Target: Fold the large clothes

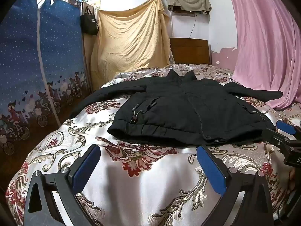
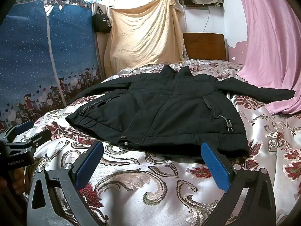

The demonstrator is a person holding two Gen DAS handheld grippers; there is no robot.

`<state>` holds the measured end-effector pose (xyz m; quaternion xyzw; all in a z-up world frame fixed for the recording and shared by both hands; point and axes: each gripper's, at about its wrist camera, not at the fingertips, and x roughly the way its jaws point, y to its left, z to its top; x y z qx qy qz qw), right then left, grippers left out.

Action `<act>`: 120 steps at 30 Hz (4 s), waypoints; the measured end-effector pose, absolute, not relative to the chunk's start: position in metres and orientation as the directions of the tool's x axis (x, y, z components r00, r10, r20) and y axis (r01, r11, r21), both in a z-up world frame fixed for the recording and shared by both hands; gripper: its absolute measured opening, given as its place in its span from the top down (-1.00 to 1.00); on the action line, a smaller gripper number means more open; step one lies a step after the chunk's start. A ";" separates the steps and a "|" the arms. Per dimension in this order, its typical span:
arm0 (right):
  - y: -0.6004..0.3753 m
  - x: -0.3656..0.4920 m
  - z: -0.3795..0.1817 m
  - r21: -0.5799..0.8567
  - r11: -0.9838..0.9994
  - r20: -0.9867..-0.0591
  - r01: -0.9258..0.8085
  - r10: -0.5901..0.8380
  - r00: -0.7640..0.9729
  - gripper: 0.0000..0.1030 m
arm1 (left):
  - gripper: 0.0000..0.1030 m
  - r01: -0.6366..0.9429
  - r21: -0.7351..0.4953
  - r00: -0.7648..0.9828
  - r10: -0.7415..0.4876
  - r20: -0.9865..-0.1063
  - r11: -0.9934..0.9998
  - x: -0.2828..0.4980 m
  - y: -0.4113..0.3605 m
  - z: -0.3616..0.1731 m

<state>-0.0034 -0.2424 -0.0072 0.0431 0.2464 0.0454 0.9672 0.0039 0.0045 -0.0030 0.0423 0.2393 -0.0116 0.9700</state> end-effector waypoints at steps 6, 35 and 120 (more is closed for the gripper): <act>-0.242 -0.003 -0.008 0.110 0.992 -0.473 -0.067 0.112 0.874 -0.98 | -1.00 0.042 0.077 0.885 -0.002 -0.465 0.996 0.004 0.004 -0.003; -0.241 -0.003 -0.008 0.110 0.992 -0.476 -0.067 0.112 0.872 -0.98 | -1.00 0.042 0.078 0.885 -0.001 -0.466 0.996 0.004 0.004 -0.003; -0.437 0.439 0.127 0.176 0.955 -0.331 0.237 -0.170 0.928 0.83 | -1.00 0.229 -0.040 0.579 -0.169 -0.797 0.973 0.465 -0.100 0.020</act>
